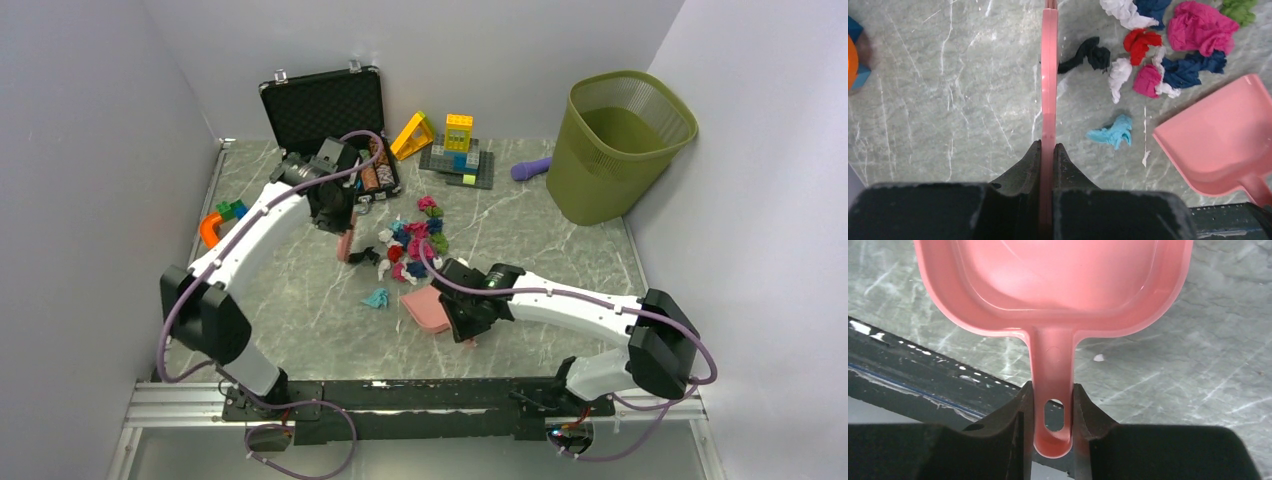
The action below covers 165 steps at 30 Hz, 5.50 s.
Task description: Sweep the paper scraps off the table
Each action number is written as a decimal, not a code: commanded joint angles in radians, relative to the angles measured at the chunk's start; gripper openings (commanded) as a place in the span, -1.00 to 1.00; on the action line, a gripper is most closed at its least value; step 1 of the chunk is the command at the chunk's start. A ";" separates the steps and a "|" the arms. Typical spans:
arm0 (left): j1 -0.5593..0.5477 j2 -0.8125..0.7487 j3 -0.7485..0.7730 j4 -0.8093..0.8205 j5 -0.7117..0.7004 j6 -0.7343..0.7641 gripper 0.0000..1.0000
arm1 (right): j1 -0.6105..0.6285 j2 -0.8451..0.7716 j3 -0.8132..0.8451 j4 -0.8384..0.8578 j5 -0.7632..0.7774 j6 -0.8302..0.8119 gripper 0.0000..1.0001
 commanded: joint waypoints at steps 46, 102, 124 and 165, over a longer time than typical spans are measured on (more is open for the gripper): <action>-0.143 0.648 0.671 -0.234 0.352 0.695 -1.00 | -0.242 0.334 0.255 0.025 -0.072 -0.355 -1.00; 0.074 -0.172 -0.088 0.158 0.177 0.062 -1.00 | -0.086 -0.010 0.016 0.024 0.004 -0.182 -1.00; 0.091 -0.427 -0.280 0.145 0.120 0.057 -1.00 | -0.415 0.060 0.785 -0.379 0.163 -0.301 -1.00; 0.091 -0.401 -0.392 0.222 0.273 0.059 -1.00 | -1.442 0.225 0.823 0.544 -0.954 0.482 -1.00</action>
